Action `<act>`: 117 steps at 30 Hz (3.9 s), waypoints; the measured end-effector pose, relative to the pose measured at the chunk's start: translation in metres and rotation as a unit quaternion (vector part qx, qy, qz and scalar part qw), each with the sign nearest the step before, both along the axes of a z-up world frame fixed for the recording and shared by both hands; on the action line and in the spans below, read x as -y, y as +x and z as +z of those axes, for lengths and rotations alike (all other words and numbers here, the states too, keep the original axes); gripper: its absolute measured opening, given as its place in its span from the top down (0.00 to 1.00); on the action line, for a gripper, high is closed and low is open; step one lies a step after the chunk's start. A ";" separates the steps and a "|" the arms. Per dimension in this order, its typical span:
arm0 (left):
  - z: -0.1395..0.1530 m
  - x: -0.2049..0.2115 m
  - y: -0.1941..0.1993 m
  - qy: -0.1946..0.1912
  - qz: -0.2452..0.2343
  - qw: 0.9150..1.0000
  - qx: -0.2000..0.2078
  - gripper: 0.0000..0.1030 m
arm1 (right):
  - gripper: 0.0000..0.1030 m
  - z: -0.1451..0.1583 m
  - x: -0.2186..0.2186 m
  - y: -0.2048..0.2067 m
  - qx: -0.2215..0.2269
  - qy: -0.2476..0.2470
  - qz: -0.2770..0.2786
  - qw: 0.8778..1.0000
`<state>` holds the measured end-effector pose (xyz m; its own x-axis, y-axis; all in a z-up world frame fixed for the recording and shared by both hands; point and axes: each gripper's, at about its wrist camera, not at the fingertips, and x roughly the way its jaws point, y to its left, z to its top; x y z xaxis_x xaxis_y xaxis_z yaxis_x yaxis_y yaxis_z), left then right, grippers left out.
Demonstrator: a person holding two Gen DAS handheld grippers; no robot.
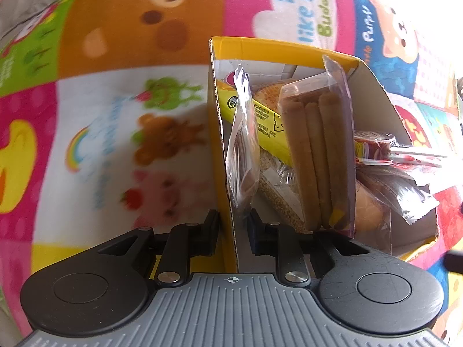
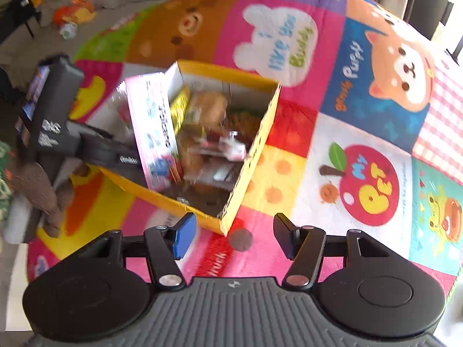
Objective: Organize objects
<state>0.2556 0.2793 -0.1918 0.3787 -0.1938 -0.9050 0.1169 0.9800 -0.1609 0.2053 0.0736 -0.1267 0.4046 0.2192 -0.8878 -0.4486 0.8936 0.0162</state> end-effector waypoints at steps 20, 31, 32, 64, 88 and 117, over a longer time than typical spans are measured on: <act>0.004 -0.003 0.015 -0.011 0.028 0.999 -0.014 0.76 | 0.43 -0.034 0.001 0.023 0.016 0.016 -0.034 0.999; 0.079 -0.008 -0.057 0.021 0.037 0.997 0.066 0.66 | 0.43 -0.010 0.003 -0.014 0.042 0.039 -0.081 0.995; 0.084 -0.009 -0.067 0.016 0.037 0.997 0.072 0.66 | 0.42 -0.004 0.004 -0.022 0.048 0.043 -0.090 0.994; 0.126 0.052 -0.281 0.004 0.081 0.993 0.081 0.67 | 0.08 0.021 0.046 -0.214 0.098 0.008 -0.173 0.980; 0.135 0.049 -0.281 0.023 0.090 0.991 0.099 0.67 | 0.01 0.023 0.040 -0.214 0.098 0.030 -0.170 0.980; 0.132 0.047 -0.287 0.034 0.080 0.986 0.146 0.75 | 0.00 0.022 0.039 -0.213 0.100 0.037 -0.183 0.977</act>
